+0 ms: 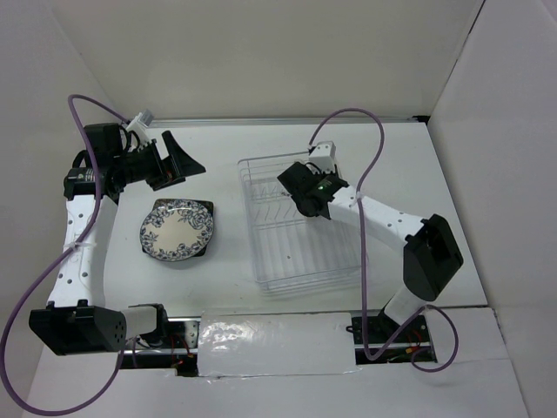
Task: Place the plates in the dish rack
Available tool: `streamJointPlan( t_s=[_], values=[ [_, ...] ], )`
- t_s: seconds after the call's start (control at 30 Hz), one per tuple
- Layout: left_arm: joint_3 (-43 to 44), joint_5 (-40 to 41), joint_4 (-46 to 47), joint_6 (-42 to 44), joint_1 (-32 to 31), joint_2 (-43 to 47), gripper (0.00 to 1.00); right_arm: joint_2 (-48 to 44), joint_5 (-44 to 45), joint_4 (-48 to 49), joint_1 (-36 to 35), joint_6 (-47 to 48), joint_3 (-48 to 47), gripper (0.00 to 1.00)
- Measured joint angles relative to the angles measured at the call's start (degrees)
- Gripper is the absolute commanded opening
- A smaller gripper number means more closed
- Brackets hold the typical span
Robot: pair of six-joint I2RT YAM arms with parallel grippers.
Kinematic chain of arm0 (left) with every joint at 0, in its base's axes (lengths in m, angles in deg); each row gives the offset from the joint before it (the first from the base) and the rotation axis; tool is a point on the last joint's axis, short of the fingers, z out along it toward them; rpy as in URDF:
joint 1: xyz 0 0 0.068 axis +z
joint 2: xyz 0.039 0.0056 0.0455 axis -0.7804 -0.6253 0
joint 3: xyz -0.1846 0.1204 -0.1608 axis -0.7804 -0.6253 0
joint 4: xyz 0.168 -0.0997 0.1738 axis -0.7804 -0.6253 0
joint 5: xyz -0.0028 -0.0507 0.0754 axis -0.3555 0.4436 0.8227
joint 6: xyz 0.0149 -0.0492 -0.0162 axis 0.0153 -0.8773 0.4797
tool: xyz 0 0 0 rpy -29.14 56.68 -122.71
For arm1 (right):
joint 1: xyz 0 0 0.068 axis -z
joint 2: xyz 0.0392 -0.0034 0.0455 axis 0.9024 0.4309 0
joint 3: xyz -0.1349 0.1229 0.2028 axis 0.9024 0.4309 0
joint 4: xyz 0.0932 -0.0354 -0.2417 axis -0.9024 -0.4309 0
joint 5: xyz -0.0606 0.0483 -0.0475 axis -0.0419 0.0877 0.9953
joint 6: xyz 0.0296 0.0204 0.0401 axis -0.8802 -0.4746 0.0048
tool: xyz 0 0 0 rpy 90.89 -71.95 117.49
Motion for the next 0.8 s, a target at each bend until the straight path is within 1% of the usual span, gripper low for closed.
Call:
streamJointPlan(
  t_s=[0.1, 0.17, 0.23, 0.27, 0.37, 0.43, 0.57, 0.63, 0.8],
  values=[
    [0.0, 0.0, 0.0, 0.0, 0.0, 0.0, 0.98, -2.1, -0.3, 2.2, 0.0, 1.4, 2.6, 0.16],
    [-0.1, 0.0, 0.1, 0.0, 0.0, 0.0, 0.98, -2.6, -0.5, 2.5, 0.0, 2.1, 3.1, 0.20],
    [-0.4, 0.0, 0.2, 0.0, 0.0, 0.0, 0.99, -2.7, -0.6, 2.6, -0.1, 2.3, 3.2, 0.21],
    [-0.5, 0.0, 0.1, 0.0, 0.0, 0.0, 0.98, -2.7, -0.6, 2.6, -0.1, 2.4, 3.2, 0.28],
    [-0.8, 0.1, 0.1, 0.0, 0.0, 0.0, 0.99, -2.6, -2.8, 2.6, -0.6, 2.4, 3.2, 0.30],
    [-0.8, 0.1, 0.1, 0.0, 0.0, 0.0, 0.99, -2.1, -4.0, 2.4, -1.0, 2.3, 3.2, 0.41],
    [-0.8, 0.1, 0.1, 0.0, 0.0, 0.0, 0.98, -1.1, -7.6, 2.1, -1.6, 1.8, 3.2, 0.43],
    [-0.8, 0.1, 0.1, 0.0, 0.0, 0.0, 0.98, -0.9, -8.2, 1.6, -1.7, 1.7, 3.2, 0.47],
    [-0.9, 0.1, 0.2, 0.0, 0.0, 0.0, 0.98, -0.9, -8.4, 1.4, -1.7, 1.2, 3.1, 0.47]
  ],
)
